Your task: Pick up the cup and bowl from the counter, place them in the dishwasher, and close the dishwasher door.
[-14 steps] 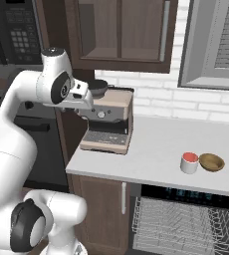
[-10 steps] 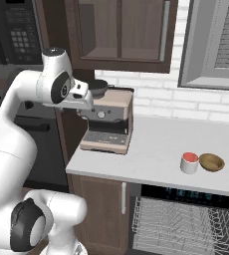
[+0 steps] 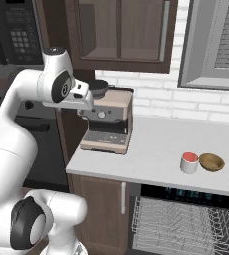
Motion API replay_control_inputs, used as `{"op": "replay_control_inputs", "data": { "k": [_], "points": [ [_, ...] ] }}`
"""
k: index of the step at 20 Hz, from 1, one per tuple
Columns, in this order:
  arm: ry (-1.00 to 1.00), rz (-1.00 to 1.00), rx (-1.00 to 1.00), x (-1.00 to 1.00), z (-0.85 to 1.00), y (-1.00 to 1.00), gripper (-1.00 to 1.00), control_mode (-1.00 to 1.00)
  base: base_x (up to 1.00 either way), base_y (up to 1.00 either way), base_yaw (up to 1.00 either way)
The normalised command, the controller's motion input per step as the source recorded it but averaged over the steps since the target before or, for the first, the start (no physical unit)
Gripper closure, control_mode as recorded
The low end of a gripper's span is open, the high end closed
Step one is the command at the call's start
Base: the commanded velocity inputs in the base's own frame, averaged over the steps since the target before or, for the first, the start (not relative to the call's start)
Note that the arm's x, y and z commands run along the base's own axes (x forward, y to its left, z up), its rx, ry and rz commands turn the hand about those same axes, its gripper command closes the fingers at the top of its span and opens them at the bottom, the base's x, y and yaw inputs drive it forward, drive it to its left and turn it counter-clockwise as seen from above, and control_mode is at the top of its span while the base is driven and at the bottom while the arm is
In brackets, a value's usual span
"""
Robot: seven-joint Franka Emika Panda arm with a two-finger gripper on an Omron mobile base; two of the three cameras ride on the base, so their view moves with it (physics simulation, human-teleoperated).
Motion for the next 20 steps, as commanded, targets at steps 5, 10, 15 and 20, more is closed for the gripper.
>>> {"op": "replay_control_inputs", "data": {
  "k": [5, 10, 15, 20],
  "points": [
    [0.04, 0.0, 0.0, 0.0, 0.0, 0.0, -1.0, -1.0, 0.0, 0.0, 0.0],
    [0.04, 0.0, 0.0, 0.0, 0.0, 0.0, -1.0, -1.0, 0.0, 0.0, 0.0],
    [0.04, 0.0, 0.0, -0.01, 0.0, 0.0, -1.0, -1.0, 0.0, 0.0, 0.0],
    [0.0, 0.0, 0.0, 0.0, 0.0, 0.0, -1.0, -1.0, 0.0, 0.0, 0.0]
  ]
}}
